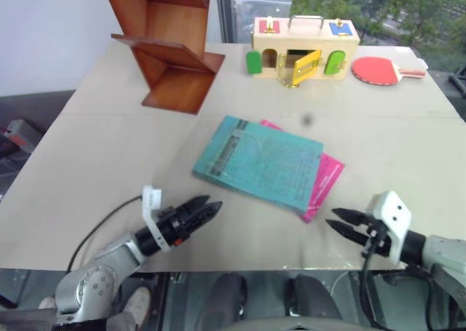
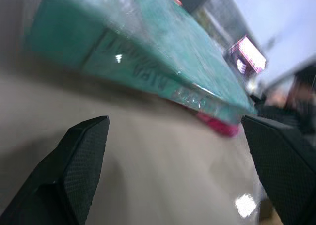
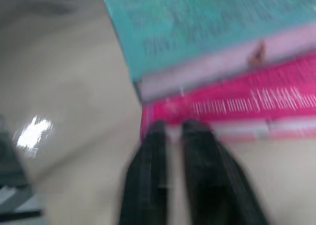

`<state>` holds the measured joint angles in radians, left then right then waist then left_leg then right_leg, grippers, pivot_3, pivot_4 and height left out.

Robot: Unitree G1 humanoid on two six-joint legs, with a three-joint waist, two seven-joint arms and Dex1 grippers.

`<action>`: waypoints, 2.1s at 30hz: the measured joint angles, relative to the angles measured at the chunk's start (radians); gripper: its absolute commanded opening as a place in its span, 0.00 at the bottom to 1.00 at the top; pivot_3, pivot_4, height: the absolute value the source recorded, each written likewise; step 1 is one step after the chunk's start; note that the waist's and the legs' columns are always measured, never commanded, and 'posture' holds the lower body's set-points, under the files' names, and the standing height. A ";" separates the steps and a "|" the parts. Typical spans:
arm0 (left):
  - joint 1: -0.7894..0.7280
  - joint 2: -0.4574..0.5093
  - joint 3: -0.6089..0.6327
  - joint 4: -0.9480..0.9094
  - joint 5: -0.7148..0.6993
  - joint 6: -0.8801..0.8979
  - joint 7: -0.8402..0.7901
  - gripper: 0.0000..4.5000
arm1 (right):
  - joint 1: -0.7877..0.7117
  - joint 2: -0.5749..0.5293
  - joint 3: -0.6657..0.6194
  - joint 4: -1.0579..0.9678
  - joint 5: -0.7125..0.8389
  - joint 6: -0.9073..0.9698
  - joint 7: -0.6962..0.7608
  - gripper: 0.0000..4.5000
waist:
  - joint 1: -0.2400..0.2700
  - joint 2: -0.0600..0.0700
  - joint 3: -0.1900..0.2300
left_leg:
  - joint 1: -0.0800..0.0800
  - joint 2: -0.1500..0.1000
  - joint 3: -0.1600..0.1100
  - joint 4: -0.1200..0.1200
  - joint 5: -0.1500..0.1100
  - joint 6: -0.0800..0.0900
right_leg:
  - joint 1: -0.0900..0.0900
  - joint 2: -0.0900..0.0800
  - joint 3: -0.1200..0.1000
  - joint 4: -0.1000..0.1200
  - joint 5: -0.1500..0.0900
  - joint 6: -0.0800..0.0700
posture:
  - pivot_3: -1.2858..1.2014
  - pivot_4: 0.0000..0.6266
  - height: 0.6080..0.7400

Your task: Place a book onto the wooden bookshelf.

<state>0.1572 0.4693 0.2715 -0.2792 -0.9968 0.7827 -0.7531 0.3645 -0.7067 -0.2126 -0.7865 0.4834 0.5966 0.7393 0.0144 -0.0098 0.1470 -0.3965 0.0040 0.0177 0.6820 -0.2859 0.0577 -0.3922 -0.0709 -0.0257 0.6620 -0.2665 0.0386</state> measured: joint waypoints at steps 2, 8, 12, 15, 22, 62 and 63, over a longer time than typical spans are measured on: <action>-0.017 -0.046 0.018 0.000 -0.128 0.101 0.120 1.00 | 0.045 0.013 -0.102 -0.050 0.051 -0.036 0.018 0.50 | -0.001 0.001 -0.001 | 0.002 0.000 0.000 0.001 0.000 0.000 | 0.001 0.000 0.000 0.001 0.000 0.000 | 0.52 0.24 1.00; -0.093 -0.147 0.033 0.081 -0.346 0.238 0.335 1.00 | 0.051 0.001 -0.180 -0.190 0.182 -0.078 0.040 0.50 | 0.002 0.001 -0.001 | 0.014 0.000 -0.001 0.002 0.000 0.000 | 0.014 0.000 0.000 -0.001 -0.001 -0.001 | 0.52 0.24 1.00; -0.126 -0.188 0.033 0.121 -0.404 0.255 0.399 1.00 | 0.060 -0.018 -0.177 -0.223 0.153 -0.117 0.044 0.50 | 0.003 0.000 -0.001 | 0.014 0.000 0.000 0.002 0.000 0.000 | 0.014 -0.001 0.000 -0.002 -0.003 -0.004 | 0.52 0.24 1.00; -0.136 -0.195 0.033 0.137 -0.422 0.259 0.415 1.00 | 0.060 -0.023 -0.176 -0.225 0.132 -0.137 0.045 0.50 | 0.003 0.000 -0.002 | 0.014 0.000 0.000 0.002 0.000 0.000 | 0.015 0.000 0.000 -0.001 -0.003 -0.004 | 0.52 0.24 1.00; -0.215 -0.285 0.034 0.246 -0.546 0.280 0.566 1.00 | 0.021 -0.047 -0.132 -0.225 0.063 -0.173 0.039 0.50 | 0.016 0.006 -0.006 | 0.014 -0.001 0.000 0.002 0.000 0.000 | 0.015 -0.001 0.000 -0.002 -0.003 -0.004 | 0.52 0.24 1.00; -0.607 0.006 0.032 0.053 -0.330 0.082 0.231 0.17 | -0.157 -0.010 -0.060 -0.145 0.096 -0.200 -0.010 0.53 | 0.023 -0.005 0.006 | -0.002 -0.003 -0.004 -0.012 0.005 -0.008 | 0.005 -0.001 -0.005 -0.022 0.000 -0.001 | 0.52 0.24 1.00; -0.669 0.025 0.003 0.052 -0.259 0.042 0.201 0.17 | -0.177 -0.009 -0.064 -0.144 0.115 -0.192 -0.021 0.53 | 0.023 -0.005 0.006 | -0.002 -0.003 -0.004 -0.012 0.005 -0.008 | 0.005 0.000 -0.005 -0.022 0.000 -0.001 | 0.52 0.24 1.00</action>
<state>-0.5117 0.4943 0.2742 -0.2269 -1.2554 0.8247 -0.5517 0.1870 -0.7156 -0.2765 -0.9307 0.5983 0.4048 0.7183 0.0376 -0.0145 0.1534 -0.3985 0.0008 0.0136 0.6697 -0.2813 0.0498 -0.3872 -0.0714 -0.0310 0.6400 -0.2666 0.0375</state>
